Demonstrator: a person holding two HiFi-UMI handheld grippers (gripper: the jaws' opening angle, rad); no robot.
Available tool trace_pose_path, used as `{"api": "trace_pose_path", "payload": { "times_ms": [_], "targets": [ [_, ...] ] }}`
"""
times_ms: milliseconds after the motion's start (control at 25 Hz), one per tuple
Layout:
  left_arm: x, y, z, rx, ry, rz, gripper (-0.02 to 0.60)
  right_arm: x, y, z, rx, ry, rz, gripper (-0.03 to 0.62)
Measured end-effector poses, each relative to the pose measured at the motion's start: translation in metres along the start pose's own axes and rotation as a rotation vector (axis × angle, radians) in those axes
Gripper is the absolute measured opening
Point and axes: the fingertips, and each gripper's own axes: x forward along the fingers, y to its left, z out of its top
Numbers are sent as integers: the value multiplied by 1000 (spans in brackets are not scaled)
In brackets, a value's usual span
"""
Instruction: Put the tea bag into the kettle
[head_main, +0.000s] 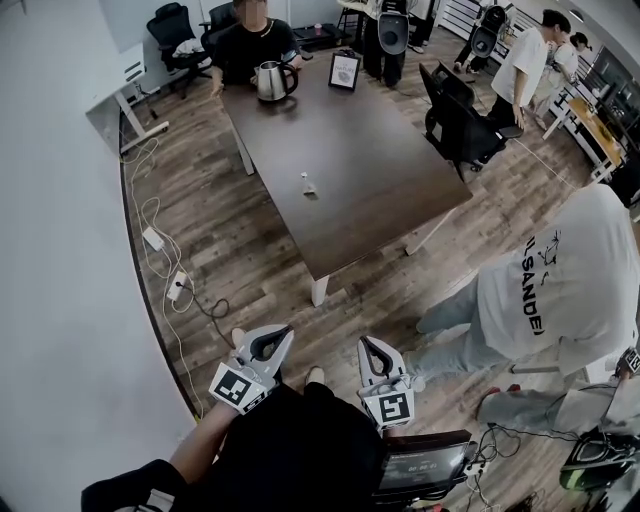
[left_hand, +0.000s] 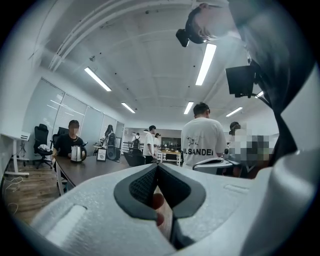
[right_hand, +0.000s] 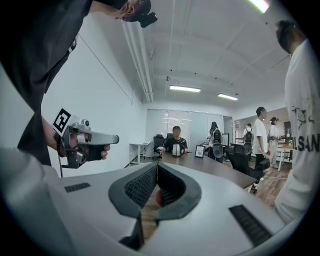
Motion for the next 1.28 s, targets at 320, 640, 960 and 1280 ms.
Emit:
{"api": "trace_pose_path", "payload": {
  "times_ms": [320,640,960,1280],
  "targets": [
    [-4,11,-7,4,21,20,3,14,5,-8,29,49,23,6],
    [-20,37,-18,34,48,89,3,45,23,-17,19,95,124,6],
    [-20,59,-10,27,61,124,3,78,33,2,8,97,188,6],
    [-4,73,-9,28,106,78,3,100,39,2,24,129,200,6]
  ]
}}
